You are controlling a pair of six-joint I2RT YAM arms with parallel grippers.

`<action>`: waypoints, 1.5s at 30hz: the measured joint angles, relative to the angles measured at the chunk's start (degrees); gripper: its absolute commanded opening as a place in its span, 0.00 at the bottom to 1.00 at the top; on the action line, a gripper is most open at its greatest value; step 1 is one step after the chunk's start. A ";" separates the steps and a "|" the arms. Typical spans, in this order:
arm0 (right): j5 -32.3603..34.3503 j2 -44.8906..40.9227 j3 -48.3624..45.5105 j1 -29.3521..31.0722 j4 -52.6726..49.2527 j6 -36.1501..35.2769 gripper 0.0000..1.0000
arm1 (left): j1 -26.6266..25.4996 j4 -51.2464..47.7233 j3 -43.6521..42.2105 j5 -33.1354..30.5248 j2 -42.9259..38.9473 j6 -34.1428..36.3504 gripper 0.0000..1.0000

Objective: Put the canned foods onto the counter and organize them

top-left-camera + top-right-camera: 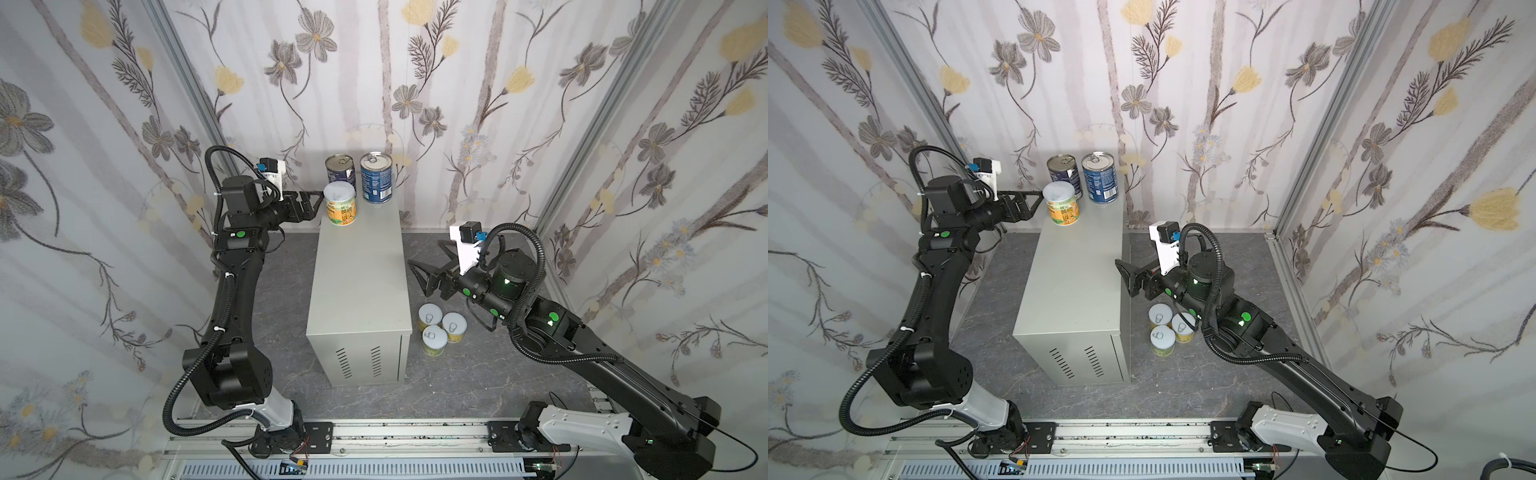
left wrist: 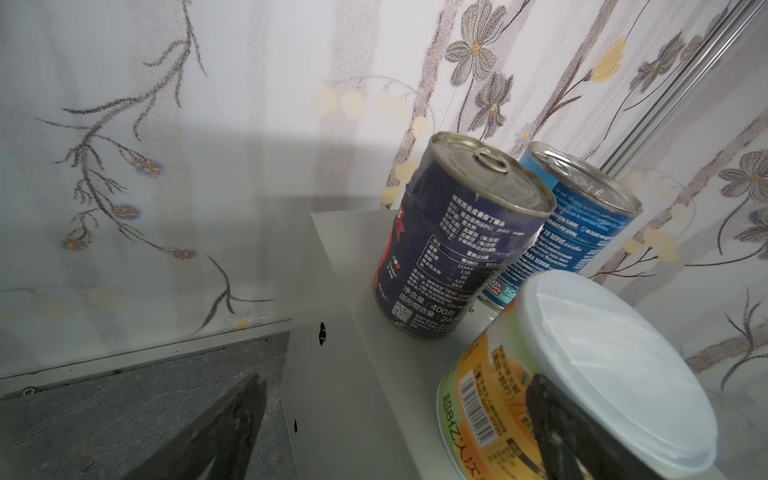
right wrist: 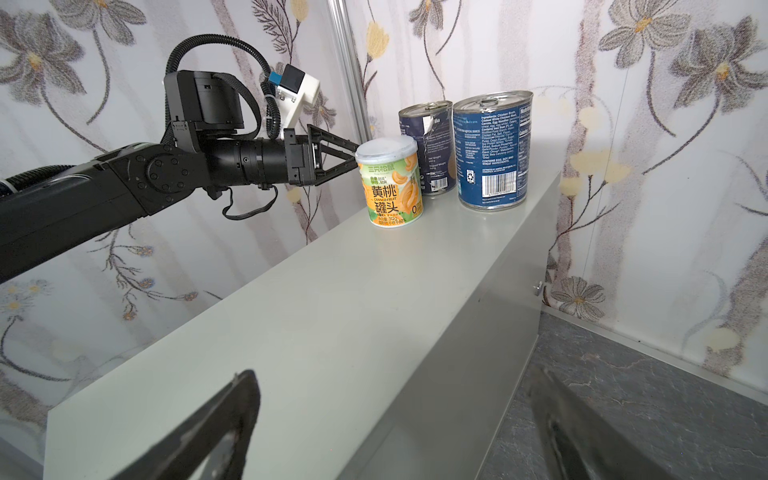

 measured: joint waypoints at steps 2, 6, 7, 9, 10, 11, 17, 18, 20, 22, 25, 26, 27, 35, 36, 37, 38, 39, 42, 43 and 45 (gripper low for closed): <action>0.00 0.00 -0.04 -0.02 0.00 0.02 1.00 | 0.00 0.00 0.00 -0.07 -0.04 0.44 1.00; 0.24 -0.11 -0.07 0.00 0.00 0.02 1.00 | 0.02 -0.02 0.00 -1.36 -0.66 0.66 1.00; 0.44 -0.11 -0.07 0.00 0.00 0.07 1.00 | 0.13 -0.04 0.00 -2.10 -0.94 0.72 1.00; 1.42 -0.11 -0.07 -0.04 -0.13 0.61 1.00 | 0.57 -0.22 0.00 -3.91 -1.84 0.79 1.00; 1.88 -0.13 -0.07 -0.11 -0.33 0.70 1.00 | 0.83 -0.52 0.04 -5.07 -2.25 0.79 1.00; 2.62 -0.22 -0.07 -0.24 -0.52 1.16 1.00 | 1.20 -0.98 0.09 -6.62 -2.75 0.76 1.00; 7.82 -0.76 -0.66 -2.01 -4.07 4.76 1.00 | 2.40 -7.39 1.86 -13.18 -6.62 0.55 1.00; 8.92 -0.76 -1.16 -2.80 -5.42 5.90 1.00 | 2.34 -8.55 2.08 -13.42 -7.34 0.55 1.00; 11.08 -0.83 -2.60 -4.33 -8.02 7.72 1.00 | 2.34 -11.39 2.10 -13.60 -8.76 0.55 1.00; 13.62 -0.87 -4.33 -5.49 -10.97 9.68 1.00 | 2.29 -14.62 1.99 -14.03 -10.21 0.57 1.00; 14.51 -0.92 -8.26 -5.86 -14.93 12.59 1.00 | 1.95 -19.10 1.40 -14.51 -12.76 0.63 1.00; 14.58 -0.87 -10.12 -5.95 -16.37 13.88 1.00 | 1.64 -20.24 1.05 -14.67 -13.75 0.85 1.00; 14.53 -0.79 -11.78 -5.97 -17.84 15.04 1.00 | 1.29 -21.38 0.74 -14.64 -14.58 1.07 1.00; 11.32 -0.50 -25.03 -4.70 -25.88 25.62 1.00 | 0.37 -25.75 -3.78 -12.63 -21.03 2.25 1.00; 11.32 -1.20 -26.56 -4.55 -26.80 26.91 1.00 | 0.28 -25.73 -4.55 -11.65 -21.84 2.08 1.00; 11.58 -2.03 -27.76 -4.59 -27.63 27.98 1.00 | 0.15 -25.66 -5.07 -10.95 -22.43 1.90 1.00; 12.00 -3.28 -29.35 -4.72 -27.91 29.20 1.00 | -0.09 -25.66 -5.66 -10.25 -23.08 1.55 1.00; 12.39 -4.37 -30.75 -4.79 -28.26 30.14 0.99 | -0.26 -25.70 -6.14 -9.75 -23.67 1.36 1.00; 13.25 -6.95 -34.40 -5.42 -29.07 32.46 0.98 | -0.57 -25.66 -6.60 -8.76 -25.03 1.01 1.00; 13.31 -7.48 -35.28 -5.66 -29.00 32.83 0.98 | -0.70 -25.66 -6.62 -8.50 -25.29 1.01 1.00; 13.53 -7.91 -37.24 -6.45 -28.74 33.70 0.98 | -0.72 -25.64 -6.69 -7.72 -25.68 0.72 1.00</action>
